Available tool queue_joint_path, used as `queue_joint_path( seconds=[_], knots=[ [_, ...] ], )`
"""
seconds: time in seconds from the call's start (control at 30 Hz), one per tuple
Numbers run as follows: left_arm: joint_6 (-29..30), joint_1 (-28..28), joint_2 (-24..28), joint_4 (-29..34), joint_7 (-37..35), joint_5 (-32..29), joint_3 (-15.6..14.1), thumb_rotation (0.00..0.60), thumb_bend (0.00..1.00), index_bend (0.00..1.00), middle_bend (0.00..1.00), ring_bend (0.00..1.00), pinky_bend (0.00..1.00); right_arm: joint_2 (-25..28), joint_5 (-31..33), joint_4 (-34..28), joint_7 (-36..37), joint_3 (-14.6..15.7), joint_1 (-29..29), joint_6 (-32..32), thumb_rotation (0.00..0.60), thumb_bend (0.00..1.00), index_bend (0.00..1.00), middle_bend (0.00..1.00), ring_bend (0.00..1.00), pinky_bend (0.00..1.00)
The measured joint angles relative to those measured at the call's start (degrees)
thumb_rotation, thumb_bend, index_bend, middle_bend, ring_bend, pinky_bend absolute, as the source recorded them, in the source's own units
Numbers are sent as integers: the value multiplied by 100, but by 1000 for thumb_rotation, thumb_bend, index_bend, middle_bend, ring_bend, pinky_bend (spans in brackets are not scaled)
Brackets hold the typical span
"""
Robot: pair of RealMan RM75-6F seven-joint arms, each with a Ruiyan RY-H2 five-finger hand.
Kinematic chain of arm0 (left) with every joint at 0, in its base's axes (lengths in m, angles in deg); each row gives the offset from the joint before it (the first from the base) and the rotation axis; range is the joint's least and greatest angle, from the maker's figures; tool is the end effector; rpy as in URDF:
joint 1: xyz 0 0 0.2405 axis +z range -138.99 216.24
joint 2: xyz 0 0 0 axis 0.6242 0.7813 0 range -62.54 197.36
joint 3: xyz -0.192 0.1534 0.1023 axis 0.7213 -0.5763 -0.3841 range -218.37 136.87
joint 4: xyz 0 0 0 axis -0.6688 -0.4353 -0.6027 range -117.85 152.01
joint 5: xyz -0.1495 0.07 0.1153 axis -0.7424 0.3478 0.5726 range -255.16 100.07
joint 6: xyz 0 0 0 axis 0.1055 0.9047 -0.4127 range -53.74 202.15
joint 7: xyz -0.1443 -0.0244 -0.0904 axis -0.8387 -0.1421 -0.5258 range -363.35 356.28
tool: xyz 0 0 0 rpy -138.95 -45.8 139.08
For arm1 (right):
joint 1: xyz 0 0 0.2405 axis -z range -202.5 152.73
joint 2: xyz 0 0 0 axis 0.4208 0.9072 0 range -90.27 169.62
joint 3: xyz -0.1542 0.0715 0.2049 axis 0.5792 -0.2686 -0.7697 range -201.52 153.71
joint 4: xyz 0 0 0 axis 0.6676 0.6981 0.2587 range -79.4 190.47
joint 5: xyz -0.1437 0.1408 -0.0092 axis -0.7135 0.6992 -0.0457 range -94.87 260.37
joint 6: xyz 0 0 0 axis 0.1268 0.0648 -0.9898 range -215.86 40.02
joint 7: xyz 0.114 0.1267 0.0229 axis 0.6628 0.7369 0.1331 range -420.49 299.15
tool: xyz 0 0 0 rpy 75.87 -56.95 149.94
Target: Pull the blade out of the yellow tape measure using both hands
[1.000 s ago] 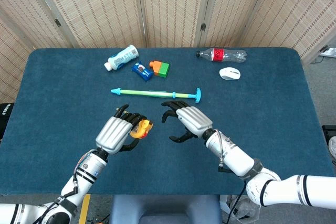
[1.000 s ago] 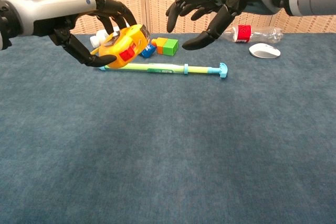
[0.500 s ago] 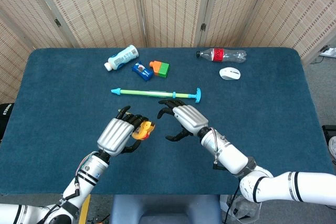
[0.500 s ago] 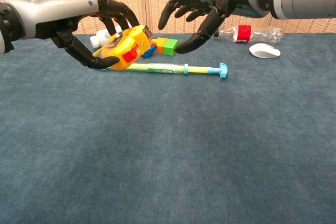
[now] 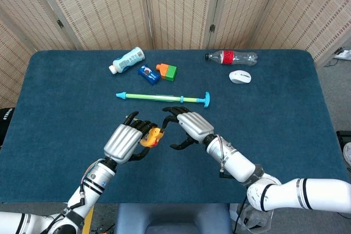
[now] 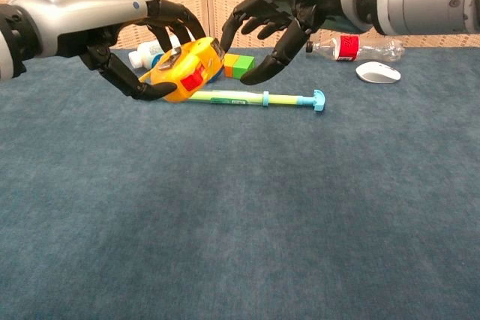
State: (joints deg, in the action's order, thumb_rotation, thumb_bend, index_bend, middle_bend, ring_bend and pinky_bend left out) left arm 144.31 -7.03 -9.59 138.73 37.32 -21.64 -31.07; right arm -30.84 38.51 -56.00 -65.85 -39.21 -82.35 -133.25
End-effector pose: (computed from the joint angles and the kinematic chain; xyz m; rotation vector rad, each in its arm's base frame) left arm -0.0524 0.3071 0.0509 -1.9139 -0.8547 -1.0589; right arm -0.0264 -0.3574 0.0364 1.9780 -1.4534 1.1376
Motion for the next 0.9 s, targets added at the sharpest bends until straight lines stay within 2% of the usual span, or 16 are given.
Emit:
queue_joint_path(
  seconds=[0.57,0.9],
  knots=[
    [53,-111,-73,48,166,-94,-27,600,437,471,539,406,93,-104,7,62,41,20,-97,10,600,255,374,112,67,50],
    [125,-133,-100,-36,213,-206,-40,600,438,471,540,406,92,-60,-61,44,103,48,-57,-3,600,255,489,128,88,52]
  ],
)
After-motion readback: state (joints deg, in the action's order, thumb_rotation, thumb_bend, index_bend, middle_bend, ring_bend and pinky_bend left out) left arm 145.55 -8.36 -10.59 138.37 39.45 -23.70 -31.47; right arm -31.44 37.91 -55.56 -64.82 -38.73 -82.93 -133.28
